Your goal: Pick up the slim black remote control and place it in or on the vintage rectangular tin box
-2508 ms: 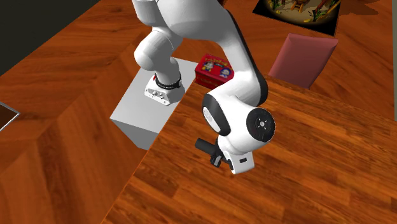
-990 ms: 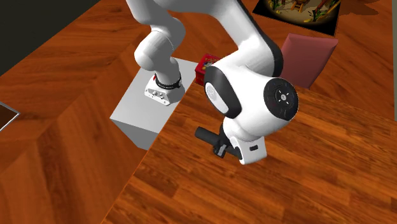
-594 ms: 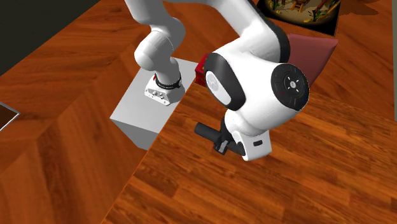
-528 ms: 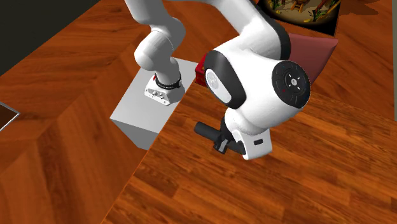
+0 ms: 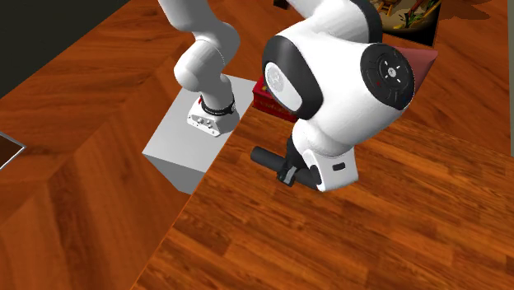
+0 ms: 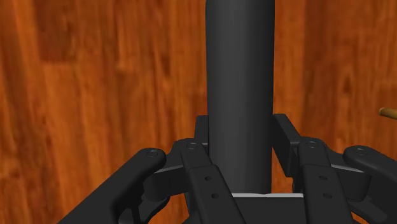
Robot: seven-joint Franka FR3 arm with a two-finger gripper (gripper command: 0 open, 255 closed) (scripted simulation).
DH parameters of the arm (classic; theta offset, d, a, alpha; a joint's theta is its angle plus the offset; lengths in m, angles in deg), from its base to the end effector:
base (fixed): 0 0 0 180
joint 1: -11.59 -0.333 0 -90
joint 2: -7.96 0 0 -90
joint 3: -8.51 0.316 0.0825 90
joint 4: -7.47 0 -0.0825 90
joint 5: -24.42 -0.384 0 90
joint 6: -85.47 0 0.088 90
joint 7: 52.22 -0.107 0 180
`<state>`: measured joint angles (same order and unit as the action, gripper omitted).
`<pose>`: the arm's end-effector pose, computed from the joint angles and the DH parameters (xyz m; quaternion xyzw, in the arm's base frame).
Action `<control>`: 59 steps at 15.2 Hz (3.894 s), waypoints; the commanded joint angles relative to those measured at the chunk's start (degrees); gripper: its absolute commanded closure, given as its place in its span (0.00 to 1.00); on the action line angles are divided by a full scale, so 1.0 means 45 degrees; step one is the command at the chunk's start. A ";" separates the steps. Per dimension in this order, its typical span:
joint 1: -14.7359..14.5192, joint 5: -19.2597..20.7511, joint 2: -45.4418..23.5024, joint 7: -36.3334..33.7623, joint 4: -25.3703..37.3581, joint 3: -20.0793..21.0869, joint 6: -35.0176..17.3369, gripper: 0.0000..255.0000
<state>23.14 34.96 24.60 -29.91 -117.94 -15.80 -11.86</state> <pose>0.3472 -0.2852 0.4791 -0.9902 0.0811 0.1111 0.0258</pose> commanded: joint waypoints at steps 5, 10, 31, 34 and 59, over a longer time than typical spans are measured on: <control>-0.0249 -0.0001 0.2407 -0.1736 -0.2250 0.1231 0.0279 1.00; -0.0531 -0.0485 0.4315 -0.3113 -0.3889 0.2379 0.0664 1.00; -0.2437 -0.3965 0.8280 -0.7039 -0.7835 0.6242 0.0668 1.00; -0.2452 -0.4010 0.8188 -0.7000 -0.8306 0.6283 0.0106 1.00; -0.2327 -0.3805 0.7809 -0.6994 -0.6683 0.6110 0.1354 0.00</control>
<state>12.66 17.84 59.75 -61.38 -148.04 11.69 -5.79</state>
